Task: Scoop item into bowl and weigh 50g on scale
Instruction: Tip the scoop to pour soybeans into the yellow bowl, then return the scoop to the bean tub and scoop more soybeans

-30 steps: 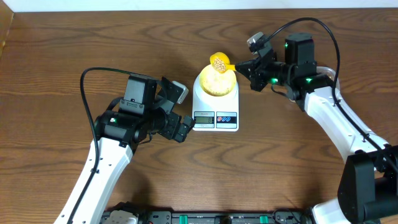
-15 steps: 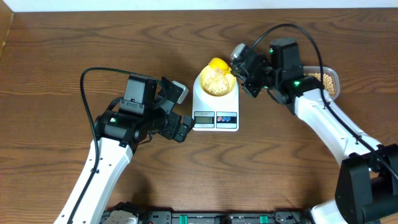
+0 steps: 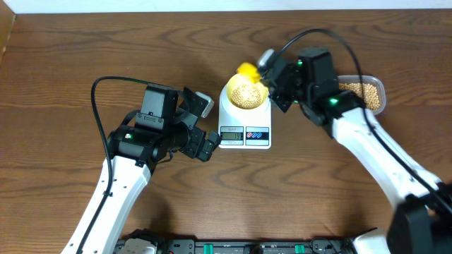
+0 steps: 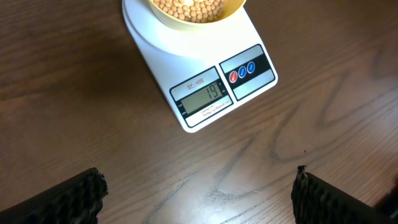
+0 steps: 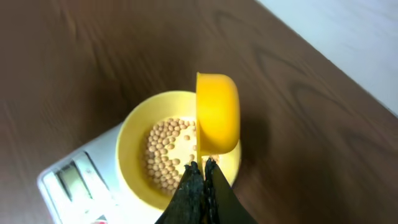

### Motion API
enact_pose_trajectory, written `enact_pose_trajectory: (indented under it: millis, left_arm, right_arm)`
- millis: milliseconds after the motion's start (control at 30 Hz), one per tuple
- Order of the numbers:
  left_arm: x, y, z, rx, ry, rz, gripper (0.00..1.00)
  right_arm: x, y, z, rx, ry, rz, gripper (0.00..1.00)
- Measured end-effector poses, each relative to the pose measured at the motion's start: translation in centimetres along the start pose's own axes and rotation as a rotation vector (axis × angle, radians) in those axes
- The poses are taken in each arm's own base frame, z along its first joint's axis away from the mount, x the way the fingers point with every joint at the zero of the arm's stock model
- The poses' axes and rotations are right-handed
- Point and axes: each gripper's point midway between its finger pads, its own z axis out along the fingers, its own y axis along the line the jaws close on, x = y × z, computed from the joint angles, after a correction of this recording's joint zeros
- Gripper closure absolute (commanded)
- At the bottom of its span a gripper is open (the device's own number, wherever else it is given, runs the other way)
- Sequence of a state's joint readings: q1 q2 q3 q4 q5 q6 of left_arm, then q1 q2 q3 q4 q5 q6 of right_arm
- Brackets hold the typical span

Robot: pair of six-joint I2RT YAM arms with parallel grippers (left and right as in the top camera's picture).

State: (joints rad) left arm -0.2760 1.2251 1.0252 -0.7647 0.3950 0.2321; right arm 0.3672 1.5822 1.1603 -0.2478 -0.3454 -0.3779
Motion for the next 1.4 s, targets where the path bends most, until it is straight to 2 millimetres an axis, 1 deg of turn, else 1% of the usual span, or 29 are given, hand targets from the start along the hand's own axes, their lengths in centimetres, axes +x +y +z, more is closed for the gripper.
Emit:
enact_pose_trajectory:
  millis: [67,100,133,167,200,233,300,367,400,467,533,567,633,667,700,733,833,900,933,1233,1400]
  left_arm:
    - [0.0,0.0,0.0,0.0,0.0,0.0,0.02]
    - [0.0,0.0,0.0,0.0,0.0,0.0,0.02]
    - [0.0,0.0,0.0,0.0,0.0,0.0,0.02]
    - [0.0,0.0,0.0,0.0,0.0,0.0,0.02]
    - [0.0,0.0,0.0,0.0,0.0,0.0,0.02]
    - [0.0,0.0,0.0,0.0,0.0,0.0,0.02]
    - [0.0,0.0,0.0,0.0,0.0,0.0,0.02]
    - [0.0,0.0,0.0,0.0,0.0,0.0,0.02]
    - [0.0,0.0,0.0,0.0,0.0,0.0,0.02]
    - [0.0,0.0,0.0,0.0,0.0,0.0,0.02]
    - [0.0,0.0,0.0,0.0,0.001,0.0,0.02]
    - [0.0,0.0,0.0,0.0,0.001,0.0,0.02]
    - [0.0,0.0,0.0,0.0,0.001,0.0,0.02]
    - [0.0,0.0,0.0,0.0,0.001,0.0,0.02]
    - [0.0,0.0,0.0,0.0,0.001,0.0,0.02]
    - [0.0,0.0,0.0,0.0,0.001,0.0,0.02]
    - [0.0,0.0,0.0,0.0,0.001,0.0,0.02]
    - [0.0,0.0,0.0,0.0,0.001,0.0,0.02]
    - [0.0,0.0,0.0,0.0,0.001,0.0,0.02]
    - [0.0,0.0,0.0,0.0,0.001,0.0,0.02]
    - [0.0,0.0,0.0,0.0,0.001,0.0,0.02]
  right_arm:
    - [-0.6,-0.7,-1.6,0.022,-0.017,0.06,0.99]
    - [-0.7,-1.5,-3.1,0.041,-0.025,0.111,0.99]
    - [-0.8,-2.2,-4.2,0.055,-0.035,0.143,0.99]
    - [-0.6,-3.4,-5.9,0.079,-0.044,0.191,0.99]
    - [-0.1,-4.4,-7.0,0.093,-0.042,0.234,0.99]
    - [0.7,-5.4,-8.0,0.109,-0.036,0.283,0.99]
    - [3.0,-8.1,-9.7,0.162,-0.01,0.397,0.99]
    - [6.9,-11.6,-12.4,0.257,0.039,0.545,0.99]
    - [7.5,-12.2,-12.9,0.278,0.047,0.566,0.99]
    - [10.2,-14.0,-14.7,0.367,0.097,0.64,0.99]
    - [12.0,-15.1,-15.7,0.453,0.151,0.671,0.99]
    - [12.5,-15.4,-16.0,0.483,0.17,0.675,0.99]
    - [13.0,-15.7,-16.3,0.52,0.195,0.677,0.99]
    - [13.8,-16.1,-16.3,0.548,0.222,0.681,0.99]
    - [14.1,-16.2,-16.3,0.558,0.234,0.682,0.98]
    - [15.0,-16.6,-16.0,0.583,0.268,0.686,0.99]
    - [17.3,-17.2,-15.0,0.614,0.348,0.702,0.99]
    - [18.8,-17.3,-14.0,0.6,0.389,0.718,0.99]
    - [19.1,-17.1,-13.5,0.59,0.403,0.721,0.99]
    - [18.7,-15.6,-11.4,0.513,0.416,0.704,0.99]
    - [18.3,-14.1,-10.3,0.409,0.397,0.734,0.99]
